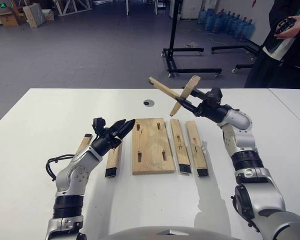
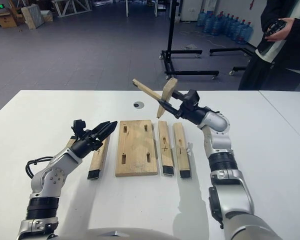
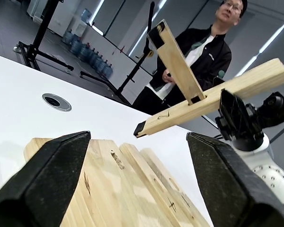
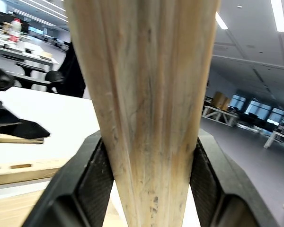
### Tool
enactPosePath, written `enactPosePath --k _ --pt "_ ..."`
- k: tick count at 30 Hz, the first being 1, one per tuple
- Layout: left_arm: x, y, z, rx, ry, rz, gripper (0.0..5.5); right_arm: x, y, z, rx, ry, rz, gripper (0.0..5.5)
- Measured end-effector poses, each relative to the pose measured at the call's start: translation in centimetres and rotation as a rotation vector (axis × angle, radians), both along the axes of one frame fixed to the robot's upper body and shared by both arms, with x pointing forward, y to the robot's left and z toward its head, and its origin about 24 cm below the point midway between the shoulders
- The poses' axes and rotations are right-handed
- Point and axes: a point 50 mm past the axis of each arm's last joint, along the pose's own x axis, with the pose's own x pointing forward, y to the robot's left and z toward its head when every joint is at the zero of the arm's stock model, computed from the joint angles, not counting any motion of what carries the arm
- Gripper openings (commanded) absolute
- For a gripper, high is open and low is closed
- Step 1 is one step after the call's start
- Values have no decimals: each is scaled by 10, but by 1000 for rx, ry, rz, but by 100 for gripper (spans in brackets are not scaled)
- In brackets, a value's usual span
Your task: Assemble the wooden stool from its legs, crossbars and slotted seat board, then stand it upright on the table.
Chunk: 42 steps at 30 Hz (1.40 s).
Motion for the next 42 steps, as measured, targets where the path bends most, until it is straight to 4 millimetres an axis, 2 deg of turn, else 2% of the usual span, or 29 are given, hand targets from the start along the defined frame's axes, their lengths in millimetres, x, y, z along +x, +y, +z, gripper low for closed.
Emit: enactPosePath --k 7,15,23,27,33,42 --pt "5 -4 -2 24 -7 2 371 -5 10 -6 -16 -56 133 206" --pt "3 -11 -7 72 -11 -25 371 -11 17 -19 15 -3 291 206" --pt "3 -5 -7 99 -8 -30 371 -12 9 -25 13 -24 258 206" --pt "3 -5 -6 100 -9 -28 371 -7 5 -16 -5 -66 248 206" --pt "3 -6 -7 101 -9 -26 371 -7 6 -20 -12 8 320 205" --pt "3 -6 -7 101 -8 -26 371 -5 5 -26 -34 37 334 205"
